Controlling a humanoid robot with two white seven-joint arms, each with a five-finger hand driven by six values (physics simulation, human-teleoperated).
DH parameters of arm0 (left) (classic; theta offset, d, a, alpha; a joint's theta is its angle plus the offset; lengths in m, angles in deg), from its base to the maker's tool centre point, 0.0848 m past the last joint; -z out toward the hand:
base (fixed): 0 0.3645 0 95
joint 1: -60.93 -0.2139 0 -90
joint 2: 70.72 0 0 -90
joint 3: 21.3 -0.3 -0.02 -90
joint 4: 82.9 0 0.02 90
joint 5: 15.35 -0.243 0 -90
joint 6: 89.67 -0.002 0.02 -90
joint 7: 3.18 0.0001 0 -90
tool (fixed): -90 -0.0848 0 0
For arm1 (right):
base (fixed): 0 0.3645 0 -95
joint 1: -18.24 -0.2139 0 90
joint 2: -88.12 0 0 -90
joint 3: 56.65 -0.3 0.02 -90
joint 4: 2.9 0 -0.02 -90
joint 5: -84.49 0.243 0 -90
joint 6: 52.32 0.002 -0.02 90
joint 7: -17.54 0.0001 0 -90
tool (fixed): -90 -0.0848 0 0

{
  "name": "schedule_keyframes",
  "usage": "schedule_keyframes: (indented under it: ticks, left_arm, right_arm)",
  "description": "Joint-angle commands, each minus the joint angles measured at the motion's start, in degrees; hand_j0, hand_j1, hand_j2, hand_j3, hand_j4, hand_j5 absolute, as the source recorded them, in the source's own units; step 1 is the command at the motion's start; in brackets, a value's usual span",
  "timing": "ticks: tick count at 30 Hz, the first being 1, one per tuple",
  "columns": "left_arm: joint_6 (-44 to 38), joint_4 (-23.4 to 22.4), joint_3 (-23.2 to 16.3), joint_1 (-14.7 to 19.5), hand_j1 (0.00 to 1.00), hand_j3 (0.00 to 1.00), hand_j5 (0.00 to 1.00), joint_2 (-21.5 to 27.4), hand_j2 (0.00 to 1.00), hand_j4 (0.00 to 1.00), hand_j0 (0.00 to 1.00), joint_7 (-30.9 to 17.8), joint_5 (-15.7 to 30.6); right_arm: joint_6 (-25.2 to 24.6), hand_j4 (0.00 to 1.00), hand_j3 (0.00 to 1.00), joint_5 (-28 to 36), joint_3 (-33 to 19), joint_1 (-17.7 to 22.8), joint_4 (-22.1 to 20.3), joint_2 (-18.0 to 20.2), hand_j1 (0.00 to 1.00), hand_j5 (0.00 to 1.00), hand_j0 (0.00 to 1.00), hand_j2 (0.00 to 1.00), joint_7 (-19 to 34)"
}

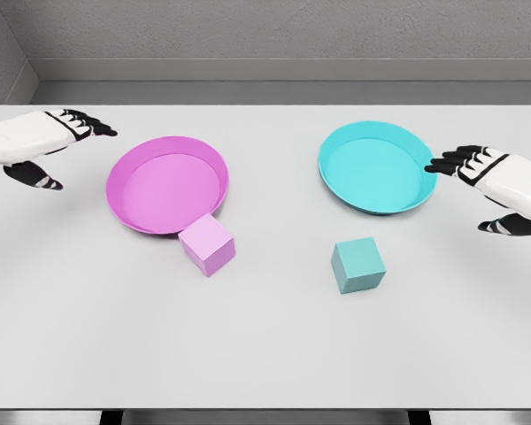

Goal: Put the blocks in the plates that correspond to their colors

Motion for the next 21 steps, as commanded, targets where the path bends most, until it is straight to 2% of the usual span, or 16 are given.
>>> schedule_keyframes:
  ticks: [1,3,4,7,8,9,10,12,14,16,18,19,21]
  left_arm:
    - [-0.1,0.0,0.1,0.0,1.0,1.0,1.0,0.2,1.0,1.0,1.0,0.0,0.3]
    - [-0.1,1.1,-0.1,-0.2,1.0,1.0,1.0,0.2,1.0,1.0,1.0,0.0,0.3]
    - [-0.1,4.3,-0.2,-2.6,1.0,1.0,1.0,1.6,1.0,1.0,1.0,0.0,0.5]
    - [-0.1,10.1,-1.8,-4.2,1.0,1.0,1.0,1.8,1.0,1.0,1.0,0.0,0.3]
    - [-0.1,12.1,-3.4,-4.2,1.0,1.0,1.0,1.7,1.0,1.0,1.0,-0.1,0.3]
    - [-0.1,13.2,-3.7,-4.2,1.0,1.0,1.0,1.6,1.0,1.0,1.0,-0.1,0.3]
    - [-0.1,14.3,-3.7,-5.1,1.0,1.0,1.0,1.2,1.0,1.0,1.0,-0.1,0.3]
    - [-0.1,15.8,-4.7,-5.7,1.0,1.0,1.0,0.1,1.0,1.0,1.0,-0.1,0.2]
    - [-0.1,16.6,-6.8,-5.1,1.0,1.0,1.0,-1.3,1.0,1.0,1.0,-0.1,0.2]
    - [-0.1,18.2,-8.0,-4.7,1.0,1.0,1.0,-1.6,1.0,1.0,1.0,-0.1,0.3]
    - [-0.1,19.0,-9.5,-3.5,1.0,1.0,1.0,-3.2,1.0,1.0,1.0,-0.2,0.2]
    - [-0.1,19.0,-12.2,-1.8,1.0,1.0,1.0,-4.0,1.0,1.0,1.0,-0.3,0.1]
    - [-0.1,18.9,-14.8,-0.3,1.0,1.0,1.0,-5.2,1.0,1.0,1.0,-0.4,0.1]
  right_arm:
    - [-0.1,1.0,1.0,0.2,0.0,0.0,0.0,0.2,1.0,1.0,1.0,1.0,0.0]
    - [0.0,1.0,1.0,0.6,0.0,0.0,0.0,0.2,1.0,1.0,1.0,1.0,-0.1]
    - [-0.2,1.0,1.0,0.7,0.3,0.0,0.2,0.2,1.0,1.0,1.0,1.0,-0.2]
    - [-0.3,1.0,1.0,0.4,1.6,-2.2,0.1,0.1,1.0,1.0,1.0,1.0,0.0]
    - [-0.2,1.0,1.0,0.1,4.6,-5.4,0.2,-0.2,1.0,1.0,1.0,1.0,1.5]
    - [-0.2,1.0,1.0,0.1,8.5,-9.3,0.2,-1.3,1.0,1.0,1.0,1.0,5.4]
    - [-0.3,1.0,1.0,0.1,14.2,-14.9,0.3,-2.6,1.0,1.0,1.0,1.0,7.8]
    - [-0.2,1.0,1.0,0.0,20.3,-20.8,0.4,-4.5,1.0,1.0,1.0,1.0,14.6]
    - [-0.1,1.0,1.0,0.0,22.0,-23.4,0.2,-6.0,1.0,1.0,1.0,1.0,19.8]
    - [0.0,1.0,1.0,-0.1,22.4,-24.4,0.0,-6.5,1.0,1.0,1.0,1.0,22.1]
    - [-0.1,1.0,1.0,-0.1,27.7,-28.7,0.2,-8.5,1.0,1.0,1.0,1.0,25.2]
    - [-0.1,1.0,1.0,-0.6,29.8,-30.2,0.2,-10.0,1.0,1.0,1.0,1.0,26.2]
    - [-0.1,1.0,1.0,-1.6,32.2,-31.7,0.5,-11.1,1.0,1.0,1.0,1.0,27.1]
